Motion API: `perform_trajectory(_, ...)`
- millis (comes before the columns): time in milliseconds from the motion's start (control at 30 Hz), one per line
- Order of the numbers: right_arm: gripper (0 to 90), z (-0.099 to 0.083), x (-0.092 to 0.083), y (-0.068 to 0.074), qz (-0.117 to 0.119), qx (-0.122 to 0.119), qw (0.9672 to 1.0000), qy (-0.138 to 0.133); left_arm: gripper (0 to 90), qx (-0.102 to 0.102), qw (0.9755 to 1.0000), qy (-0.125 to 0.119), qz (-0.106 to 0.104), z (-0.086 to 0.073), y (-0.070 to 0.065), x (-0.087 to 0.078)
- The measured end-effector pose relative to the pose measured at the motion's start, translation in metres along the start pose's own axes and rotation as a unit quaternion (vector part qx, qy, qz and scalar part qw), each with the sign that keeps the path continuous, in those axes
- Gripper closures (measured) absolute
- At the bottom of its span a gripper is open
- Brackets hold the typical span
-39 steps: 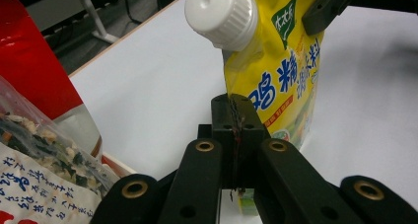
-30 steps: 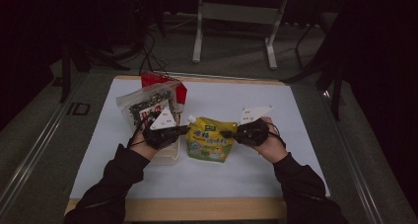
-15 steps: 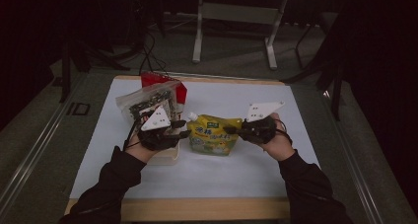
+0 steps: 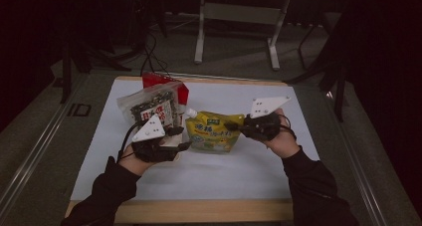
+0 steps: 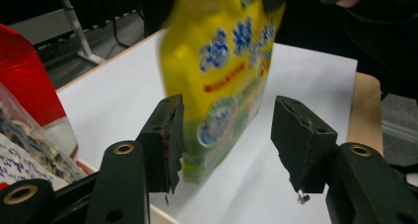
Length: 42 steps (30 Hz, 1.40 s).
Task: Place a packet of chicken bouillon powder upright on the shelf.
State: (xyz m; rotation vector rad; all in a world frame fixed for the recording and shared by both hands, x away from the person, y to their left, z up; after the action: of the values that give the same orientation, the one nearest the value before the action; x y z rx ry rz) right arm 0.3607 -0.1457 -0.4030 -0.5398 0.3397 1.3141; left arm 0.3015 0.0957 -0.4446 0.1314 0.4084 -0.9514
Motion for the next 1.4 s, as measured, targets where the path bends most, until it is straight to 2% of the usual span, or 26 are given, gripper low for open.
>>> perform_trajectory(133, 90.0, 0.010, -0.001, -0.001, 0.004, -0.007, 0.9999, -0.007, 39.1, -0.011, 0.9999, -0.009, -0.003, -0.005, -0.008, -0.007)
perform_trajectory(300, 90.0, 0.022, -0.001, 0.000, 0.009, -0.015, 0.9998, -0.011, 28.3, -0.018, 0.9998, -0.005, -0.006, -0.014, -0.015, -0.011)
perform_trajectory(333, 90.0, 0.025, -0.001, 0.000, 0.011, -0.017, 0.9997, -0.013, 28.3, -0.024, 0.9997, -0.008, -0.008, -0.017, -0.018, -0.012)
perform_trajectory(400, 90.0, 0.034, 0.002, -0.001, 0.017, -0.023, 0.9994, -0.018, 21.1, -0.029, 0.9995, -0.008, -0.007, -0.021, -0.022, -0.014)
perform_trajectory(533, 90.0, 0.040, 0.005, -0.001, 0.020, -0.027, 0.9992, -0.022, 15.1, -0.027, 0.9996, -0.005, -0.008, -0.030, -0.028, -0.016)
perform_trajectory(567, 90.0, 0.048, 0.010, 0.001, 0.028, -0.031, 0.9988, -0.026, 10.0, -0.031, 0.9994, 0.004, -0.013, -0.038, -0.034, -0.017)
perform_trajectory(667, 90.0, 0.055, 0.016, 0.001, 0.034, -0.036, 0.9983, -0.030, 2.7, -0.039, 0.9989, 0.012, -0.024, -0.049, -0.040, -0.015)
perform_trajectory(967, 90.0, 0.077, 0.036, 0.004, 0.058, -0.052, 0.9962, -0.040, 1.2, -0.054, 0.9978, 0.026, -0.029, -0.083, -0.054, -0.007)
perform_trajectory(1033, 90.0, 0.081, 0.042, 0.005, 0.064, -0.054, 0.9957, -0.041, 1.2, -0.053, 0.9975, 0.034, -0.033, -0.091, -0.057, -0.004)
perform_trajectory(1100, 90.0, 0.086, 0.047, 0.006, 0.070, -0.056, 0.9949, -0.045, 1.2, -0.048, 0.9977, 0.041, -0.027, -0.098, -0.059, -0.002)
perform_trajectory(1267, 90.0, 0.092, 0.062, 0.010, 0.089, -0.058, 0.9929, -0.055, 1.2, -0.045, 0.9977, 0.044, -0.024, -0.109, -0.064, -0.001)
perform_trajectory(1400, 90.0, 0.094, 0.076, 0.013, 0.096, -0.058, 0.9923, -0.052, 0.9, -0.047, 0.9976, 0.045, -0.022, -0.116, -0.066, 0.000)
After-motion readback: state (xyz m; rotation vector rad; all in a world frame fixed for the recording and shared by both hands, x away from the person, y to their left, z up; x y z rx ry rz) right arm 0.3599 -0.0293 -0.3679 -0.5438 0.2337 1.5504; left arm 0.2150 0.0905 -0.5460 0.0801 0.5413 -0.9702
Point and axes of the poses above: each handheld gripper's, and its own axes: x roughly forward along the jaws, z roughly out of its top, y roughly to its left, the point moved 5 cm from there along x, roughly forward along the jaws, and after that the axes turned 6 degrees about -x, right-handed, at the moved point
